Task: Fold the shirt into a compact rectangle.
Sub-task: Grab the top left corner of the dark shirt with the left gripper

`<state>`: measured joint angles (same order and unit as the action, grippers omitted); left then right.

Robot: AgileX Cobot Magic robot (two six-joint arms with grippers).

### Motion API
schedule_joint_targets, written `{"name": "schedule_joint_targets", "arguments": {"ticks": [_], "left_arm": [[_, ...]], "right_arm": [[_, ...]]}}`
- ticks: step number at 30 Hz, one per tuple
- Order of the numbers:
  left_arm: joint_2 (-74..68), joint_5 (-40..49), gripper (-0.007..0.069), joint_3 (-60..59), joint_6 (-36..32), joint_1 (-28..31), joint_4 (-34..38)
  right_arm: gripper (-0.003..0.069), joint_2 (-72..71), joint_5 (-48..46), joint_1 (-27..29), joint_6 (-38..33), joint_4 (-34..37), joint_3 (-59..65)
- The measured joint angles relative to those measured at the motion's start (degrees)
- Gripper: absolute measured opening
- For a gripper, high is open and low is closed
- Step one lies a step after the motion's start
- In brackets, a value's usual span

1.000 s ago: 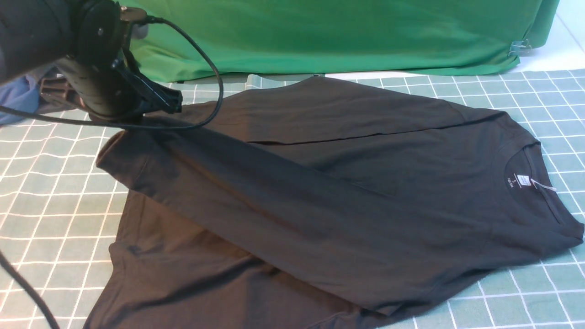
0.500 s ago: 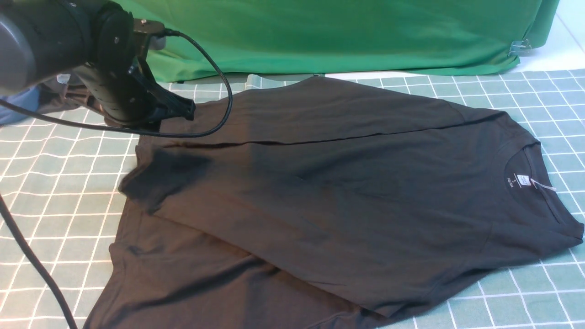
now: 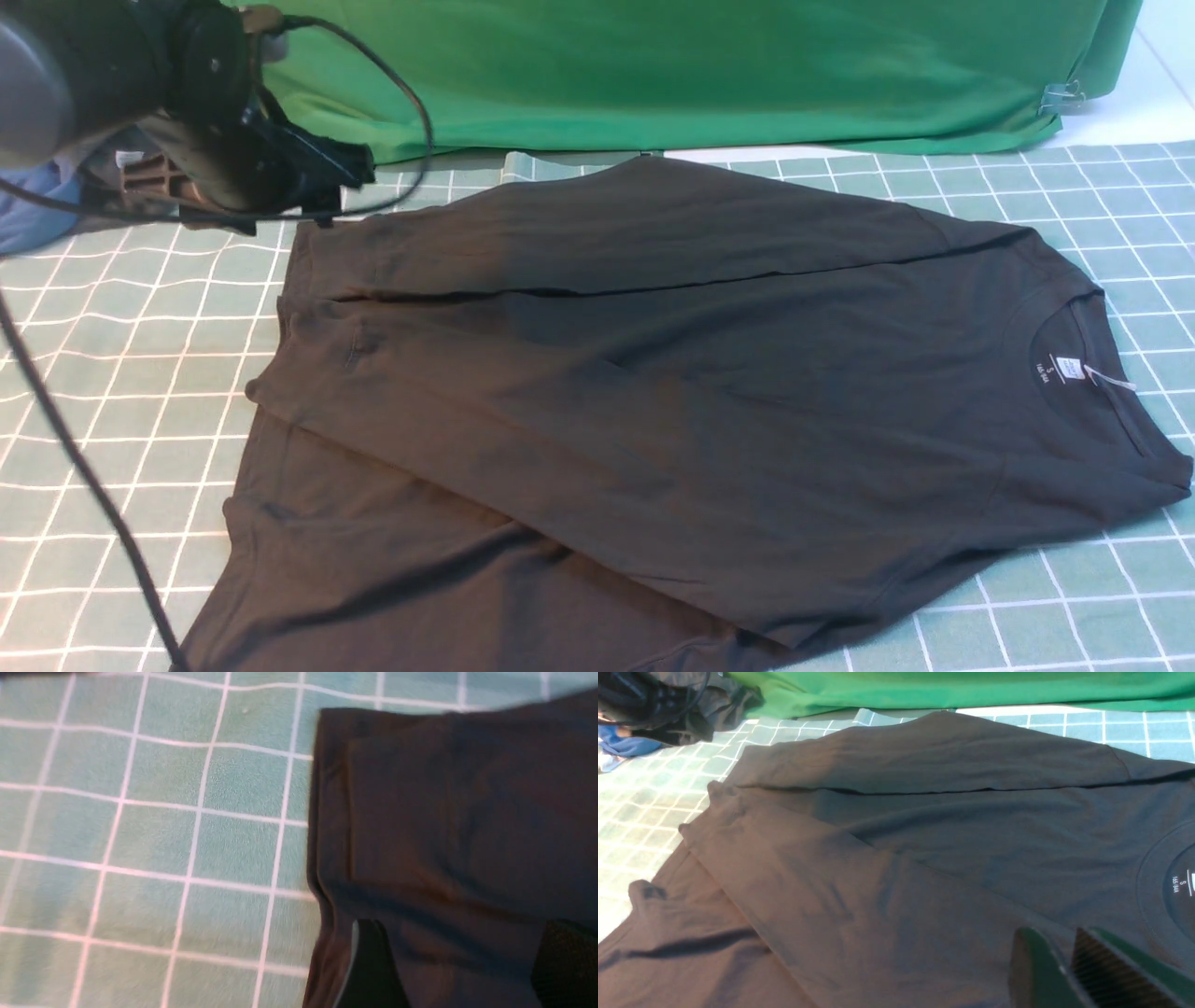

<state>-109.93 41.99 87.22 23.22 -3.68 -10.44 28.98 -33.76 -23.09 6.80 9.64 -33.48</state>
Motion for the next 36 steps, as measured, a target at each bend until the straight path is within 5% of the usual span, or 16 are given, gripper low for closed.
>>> {"name": "schedule_joint_targets", "arguments": {"ticks": [10,25,33,36], "left_arm": [[-13.8,-1.0,0.0398,12.2,-2.6,1.9,4.5],[-19.5,0.9,0.0378,13.5,-3.6,1.9,4.5],[-19.8,0.2,0.0057,13.5,-10.7,1.9,4.9],[-19.4,0.3,0.0020,13.5,-11.4,1.9,4.7]], "right_arm": [[0.0122,0.0,-2.1,0.0,0.0,0.0,0.0],[0.0125,0.0,-2.9,0.0,0.0,0.0,0.0],[0.0129,0.0,-2.9,0.0,0.0,0.0,0.0],[0.0131,0.0,-2.9,0.0,0.0,0.0,0.0]]}}
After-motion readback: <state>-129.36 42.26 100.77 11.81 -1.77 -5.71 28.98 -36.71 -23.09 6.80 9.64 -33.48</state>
